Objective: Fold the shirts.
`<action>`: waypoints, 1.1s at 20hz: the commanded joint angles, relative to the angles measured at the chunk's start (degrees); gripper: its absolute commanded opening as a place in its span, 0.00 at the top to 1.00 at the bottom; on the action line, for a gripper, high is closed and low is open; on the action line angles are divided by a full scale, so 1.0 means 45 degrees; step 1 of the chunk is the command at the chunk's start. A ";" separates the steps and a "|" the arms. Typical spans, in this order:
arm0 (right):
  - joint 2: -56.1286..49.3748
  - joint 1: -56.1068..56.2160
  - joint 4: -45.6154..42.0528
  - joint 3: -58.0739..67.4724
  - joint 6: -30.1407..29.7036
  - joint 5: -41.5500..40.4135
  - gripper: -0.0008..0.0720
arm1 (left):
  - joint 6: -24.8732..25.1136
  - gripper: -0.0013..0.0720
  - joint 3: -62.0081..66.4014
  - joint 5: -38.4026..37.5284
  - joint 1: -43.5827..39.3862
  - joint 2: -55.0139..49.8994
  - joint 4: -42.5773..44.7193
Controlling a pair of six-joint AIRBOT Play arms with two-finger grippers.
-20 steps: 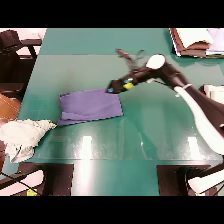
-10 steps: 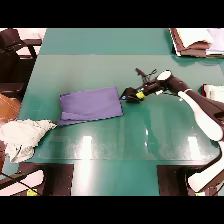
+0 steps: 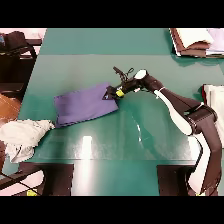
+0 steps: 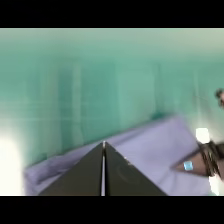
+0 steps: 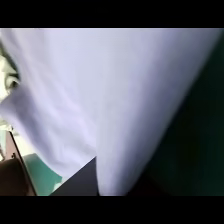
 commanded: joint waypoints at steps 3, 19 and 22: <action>0.1307 -0.1744 -0.2322 0.1467 0.0962 -0.0005 0.96 | 0.0151 0.95 -0.0005 -0.0039 -0.2200 -0.0005 0.0015; 0.5717 -1.4989 -0.6810 0.1443 0.2803 0.1909 0.96 | 0.0049 0.95 0.0000 0.2769 -0.5425 -0.0005 -0.0083; 0.5804 -1.5339 -0.6805 0.1447 0.2788 0.1817 0.96 | 0.0019 0.95 -0.0005 0.2769 -0.5425 -0.0005 -0.0063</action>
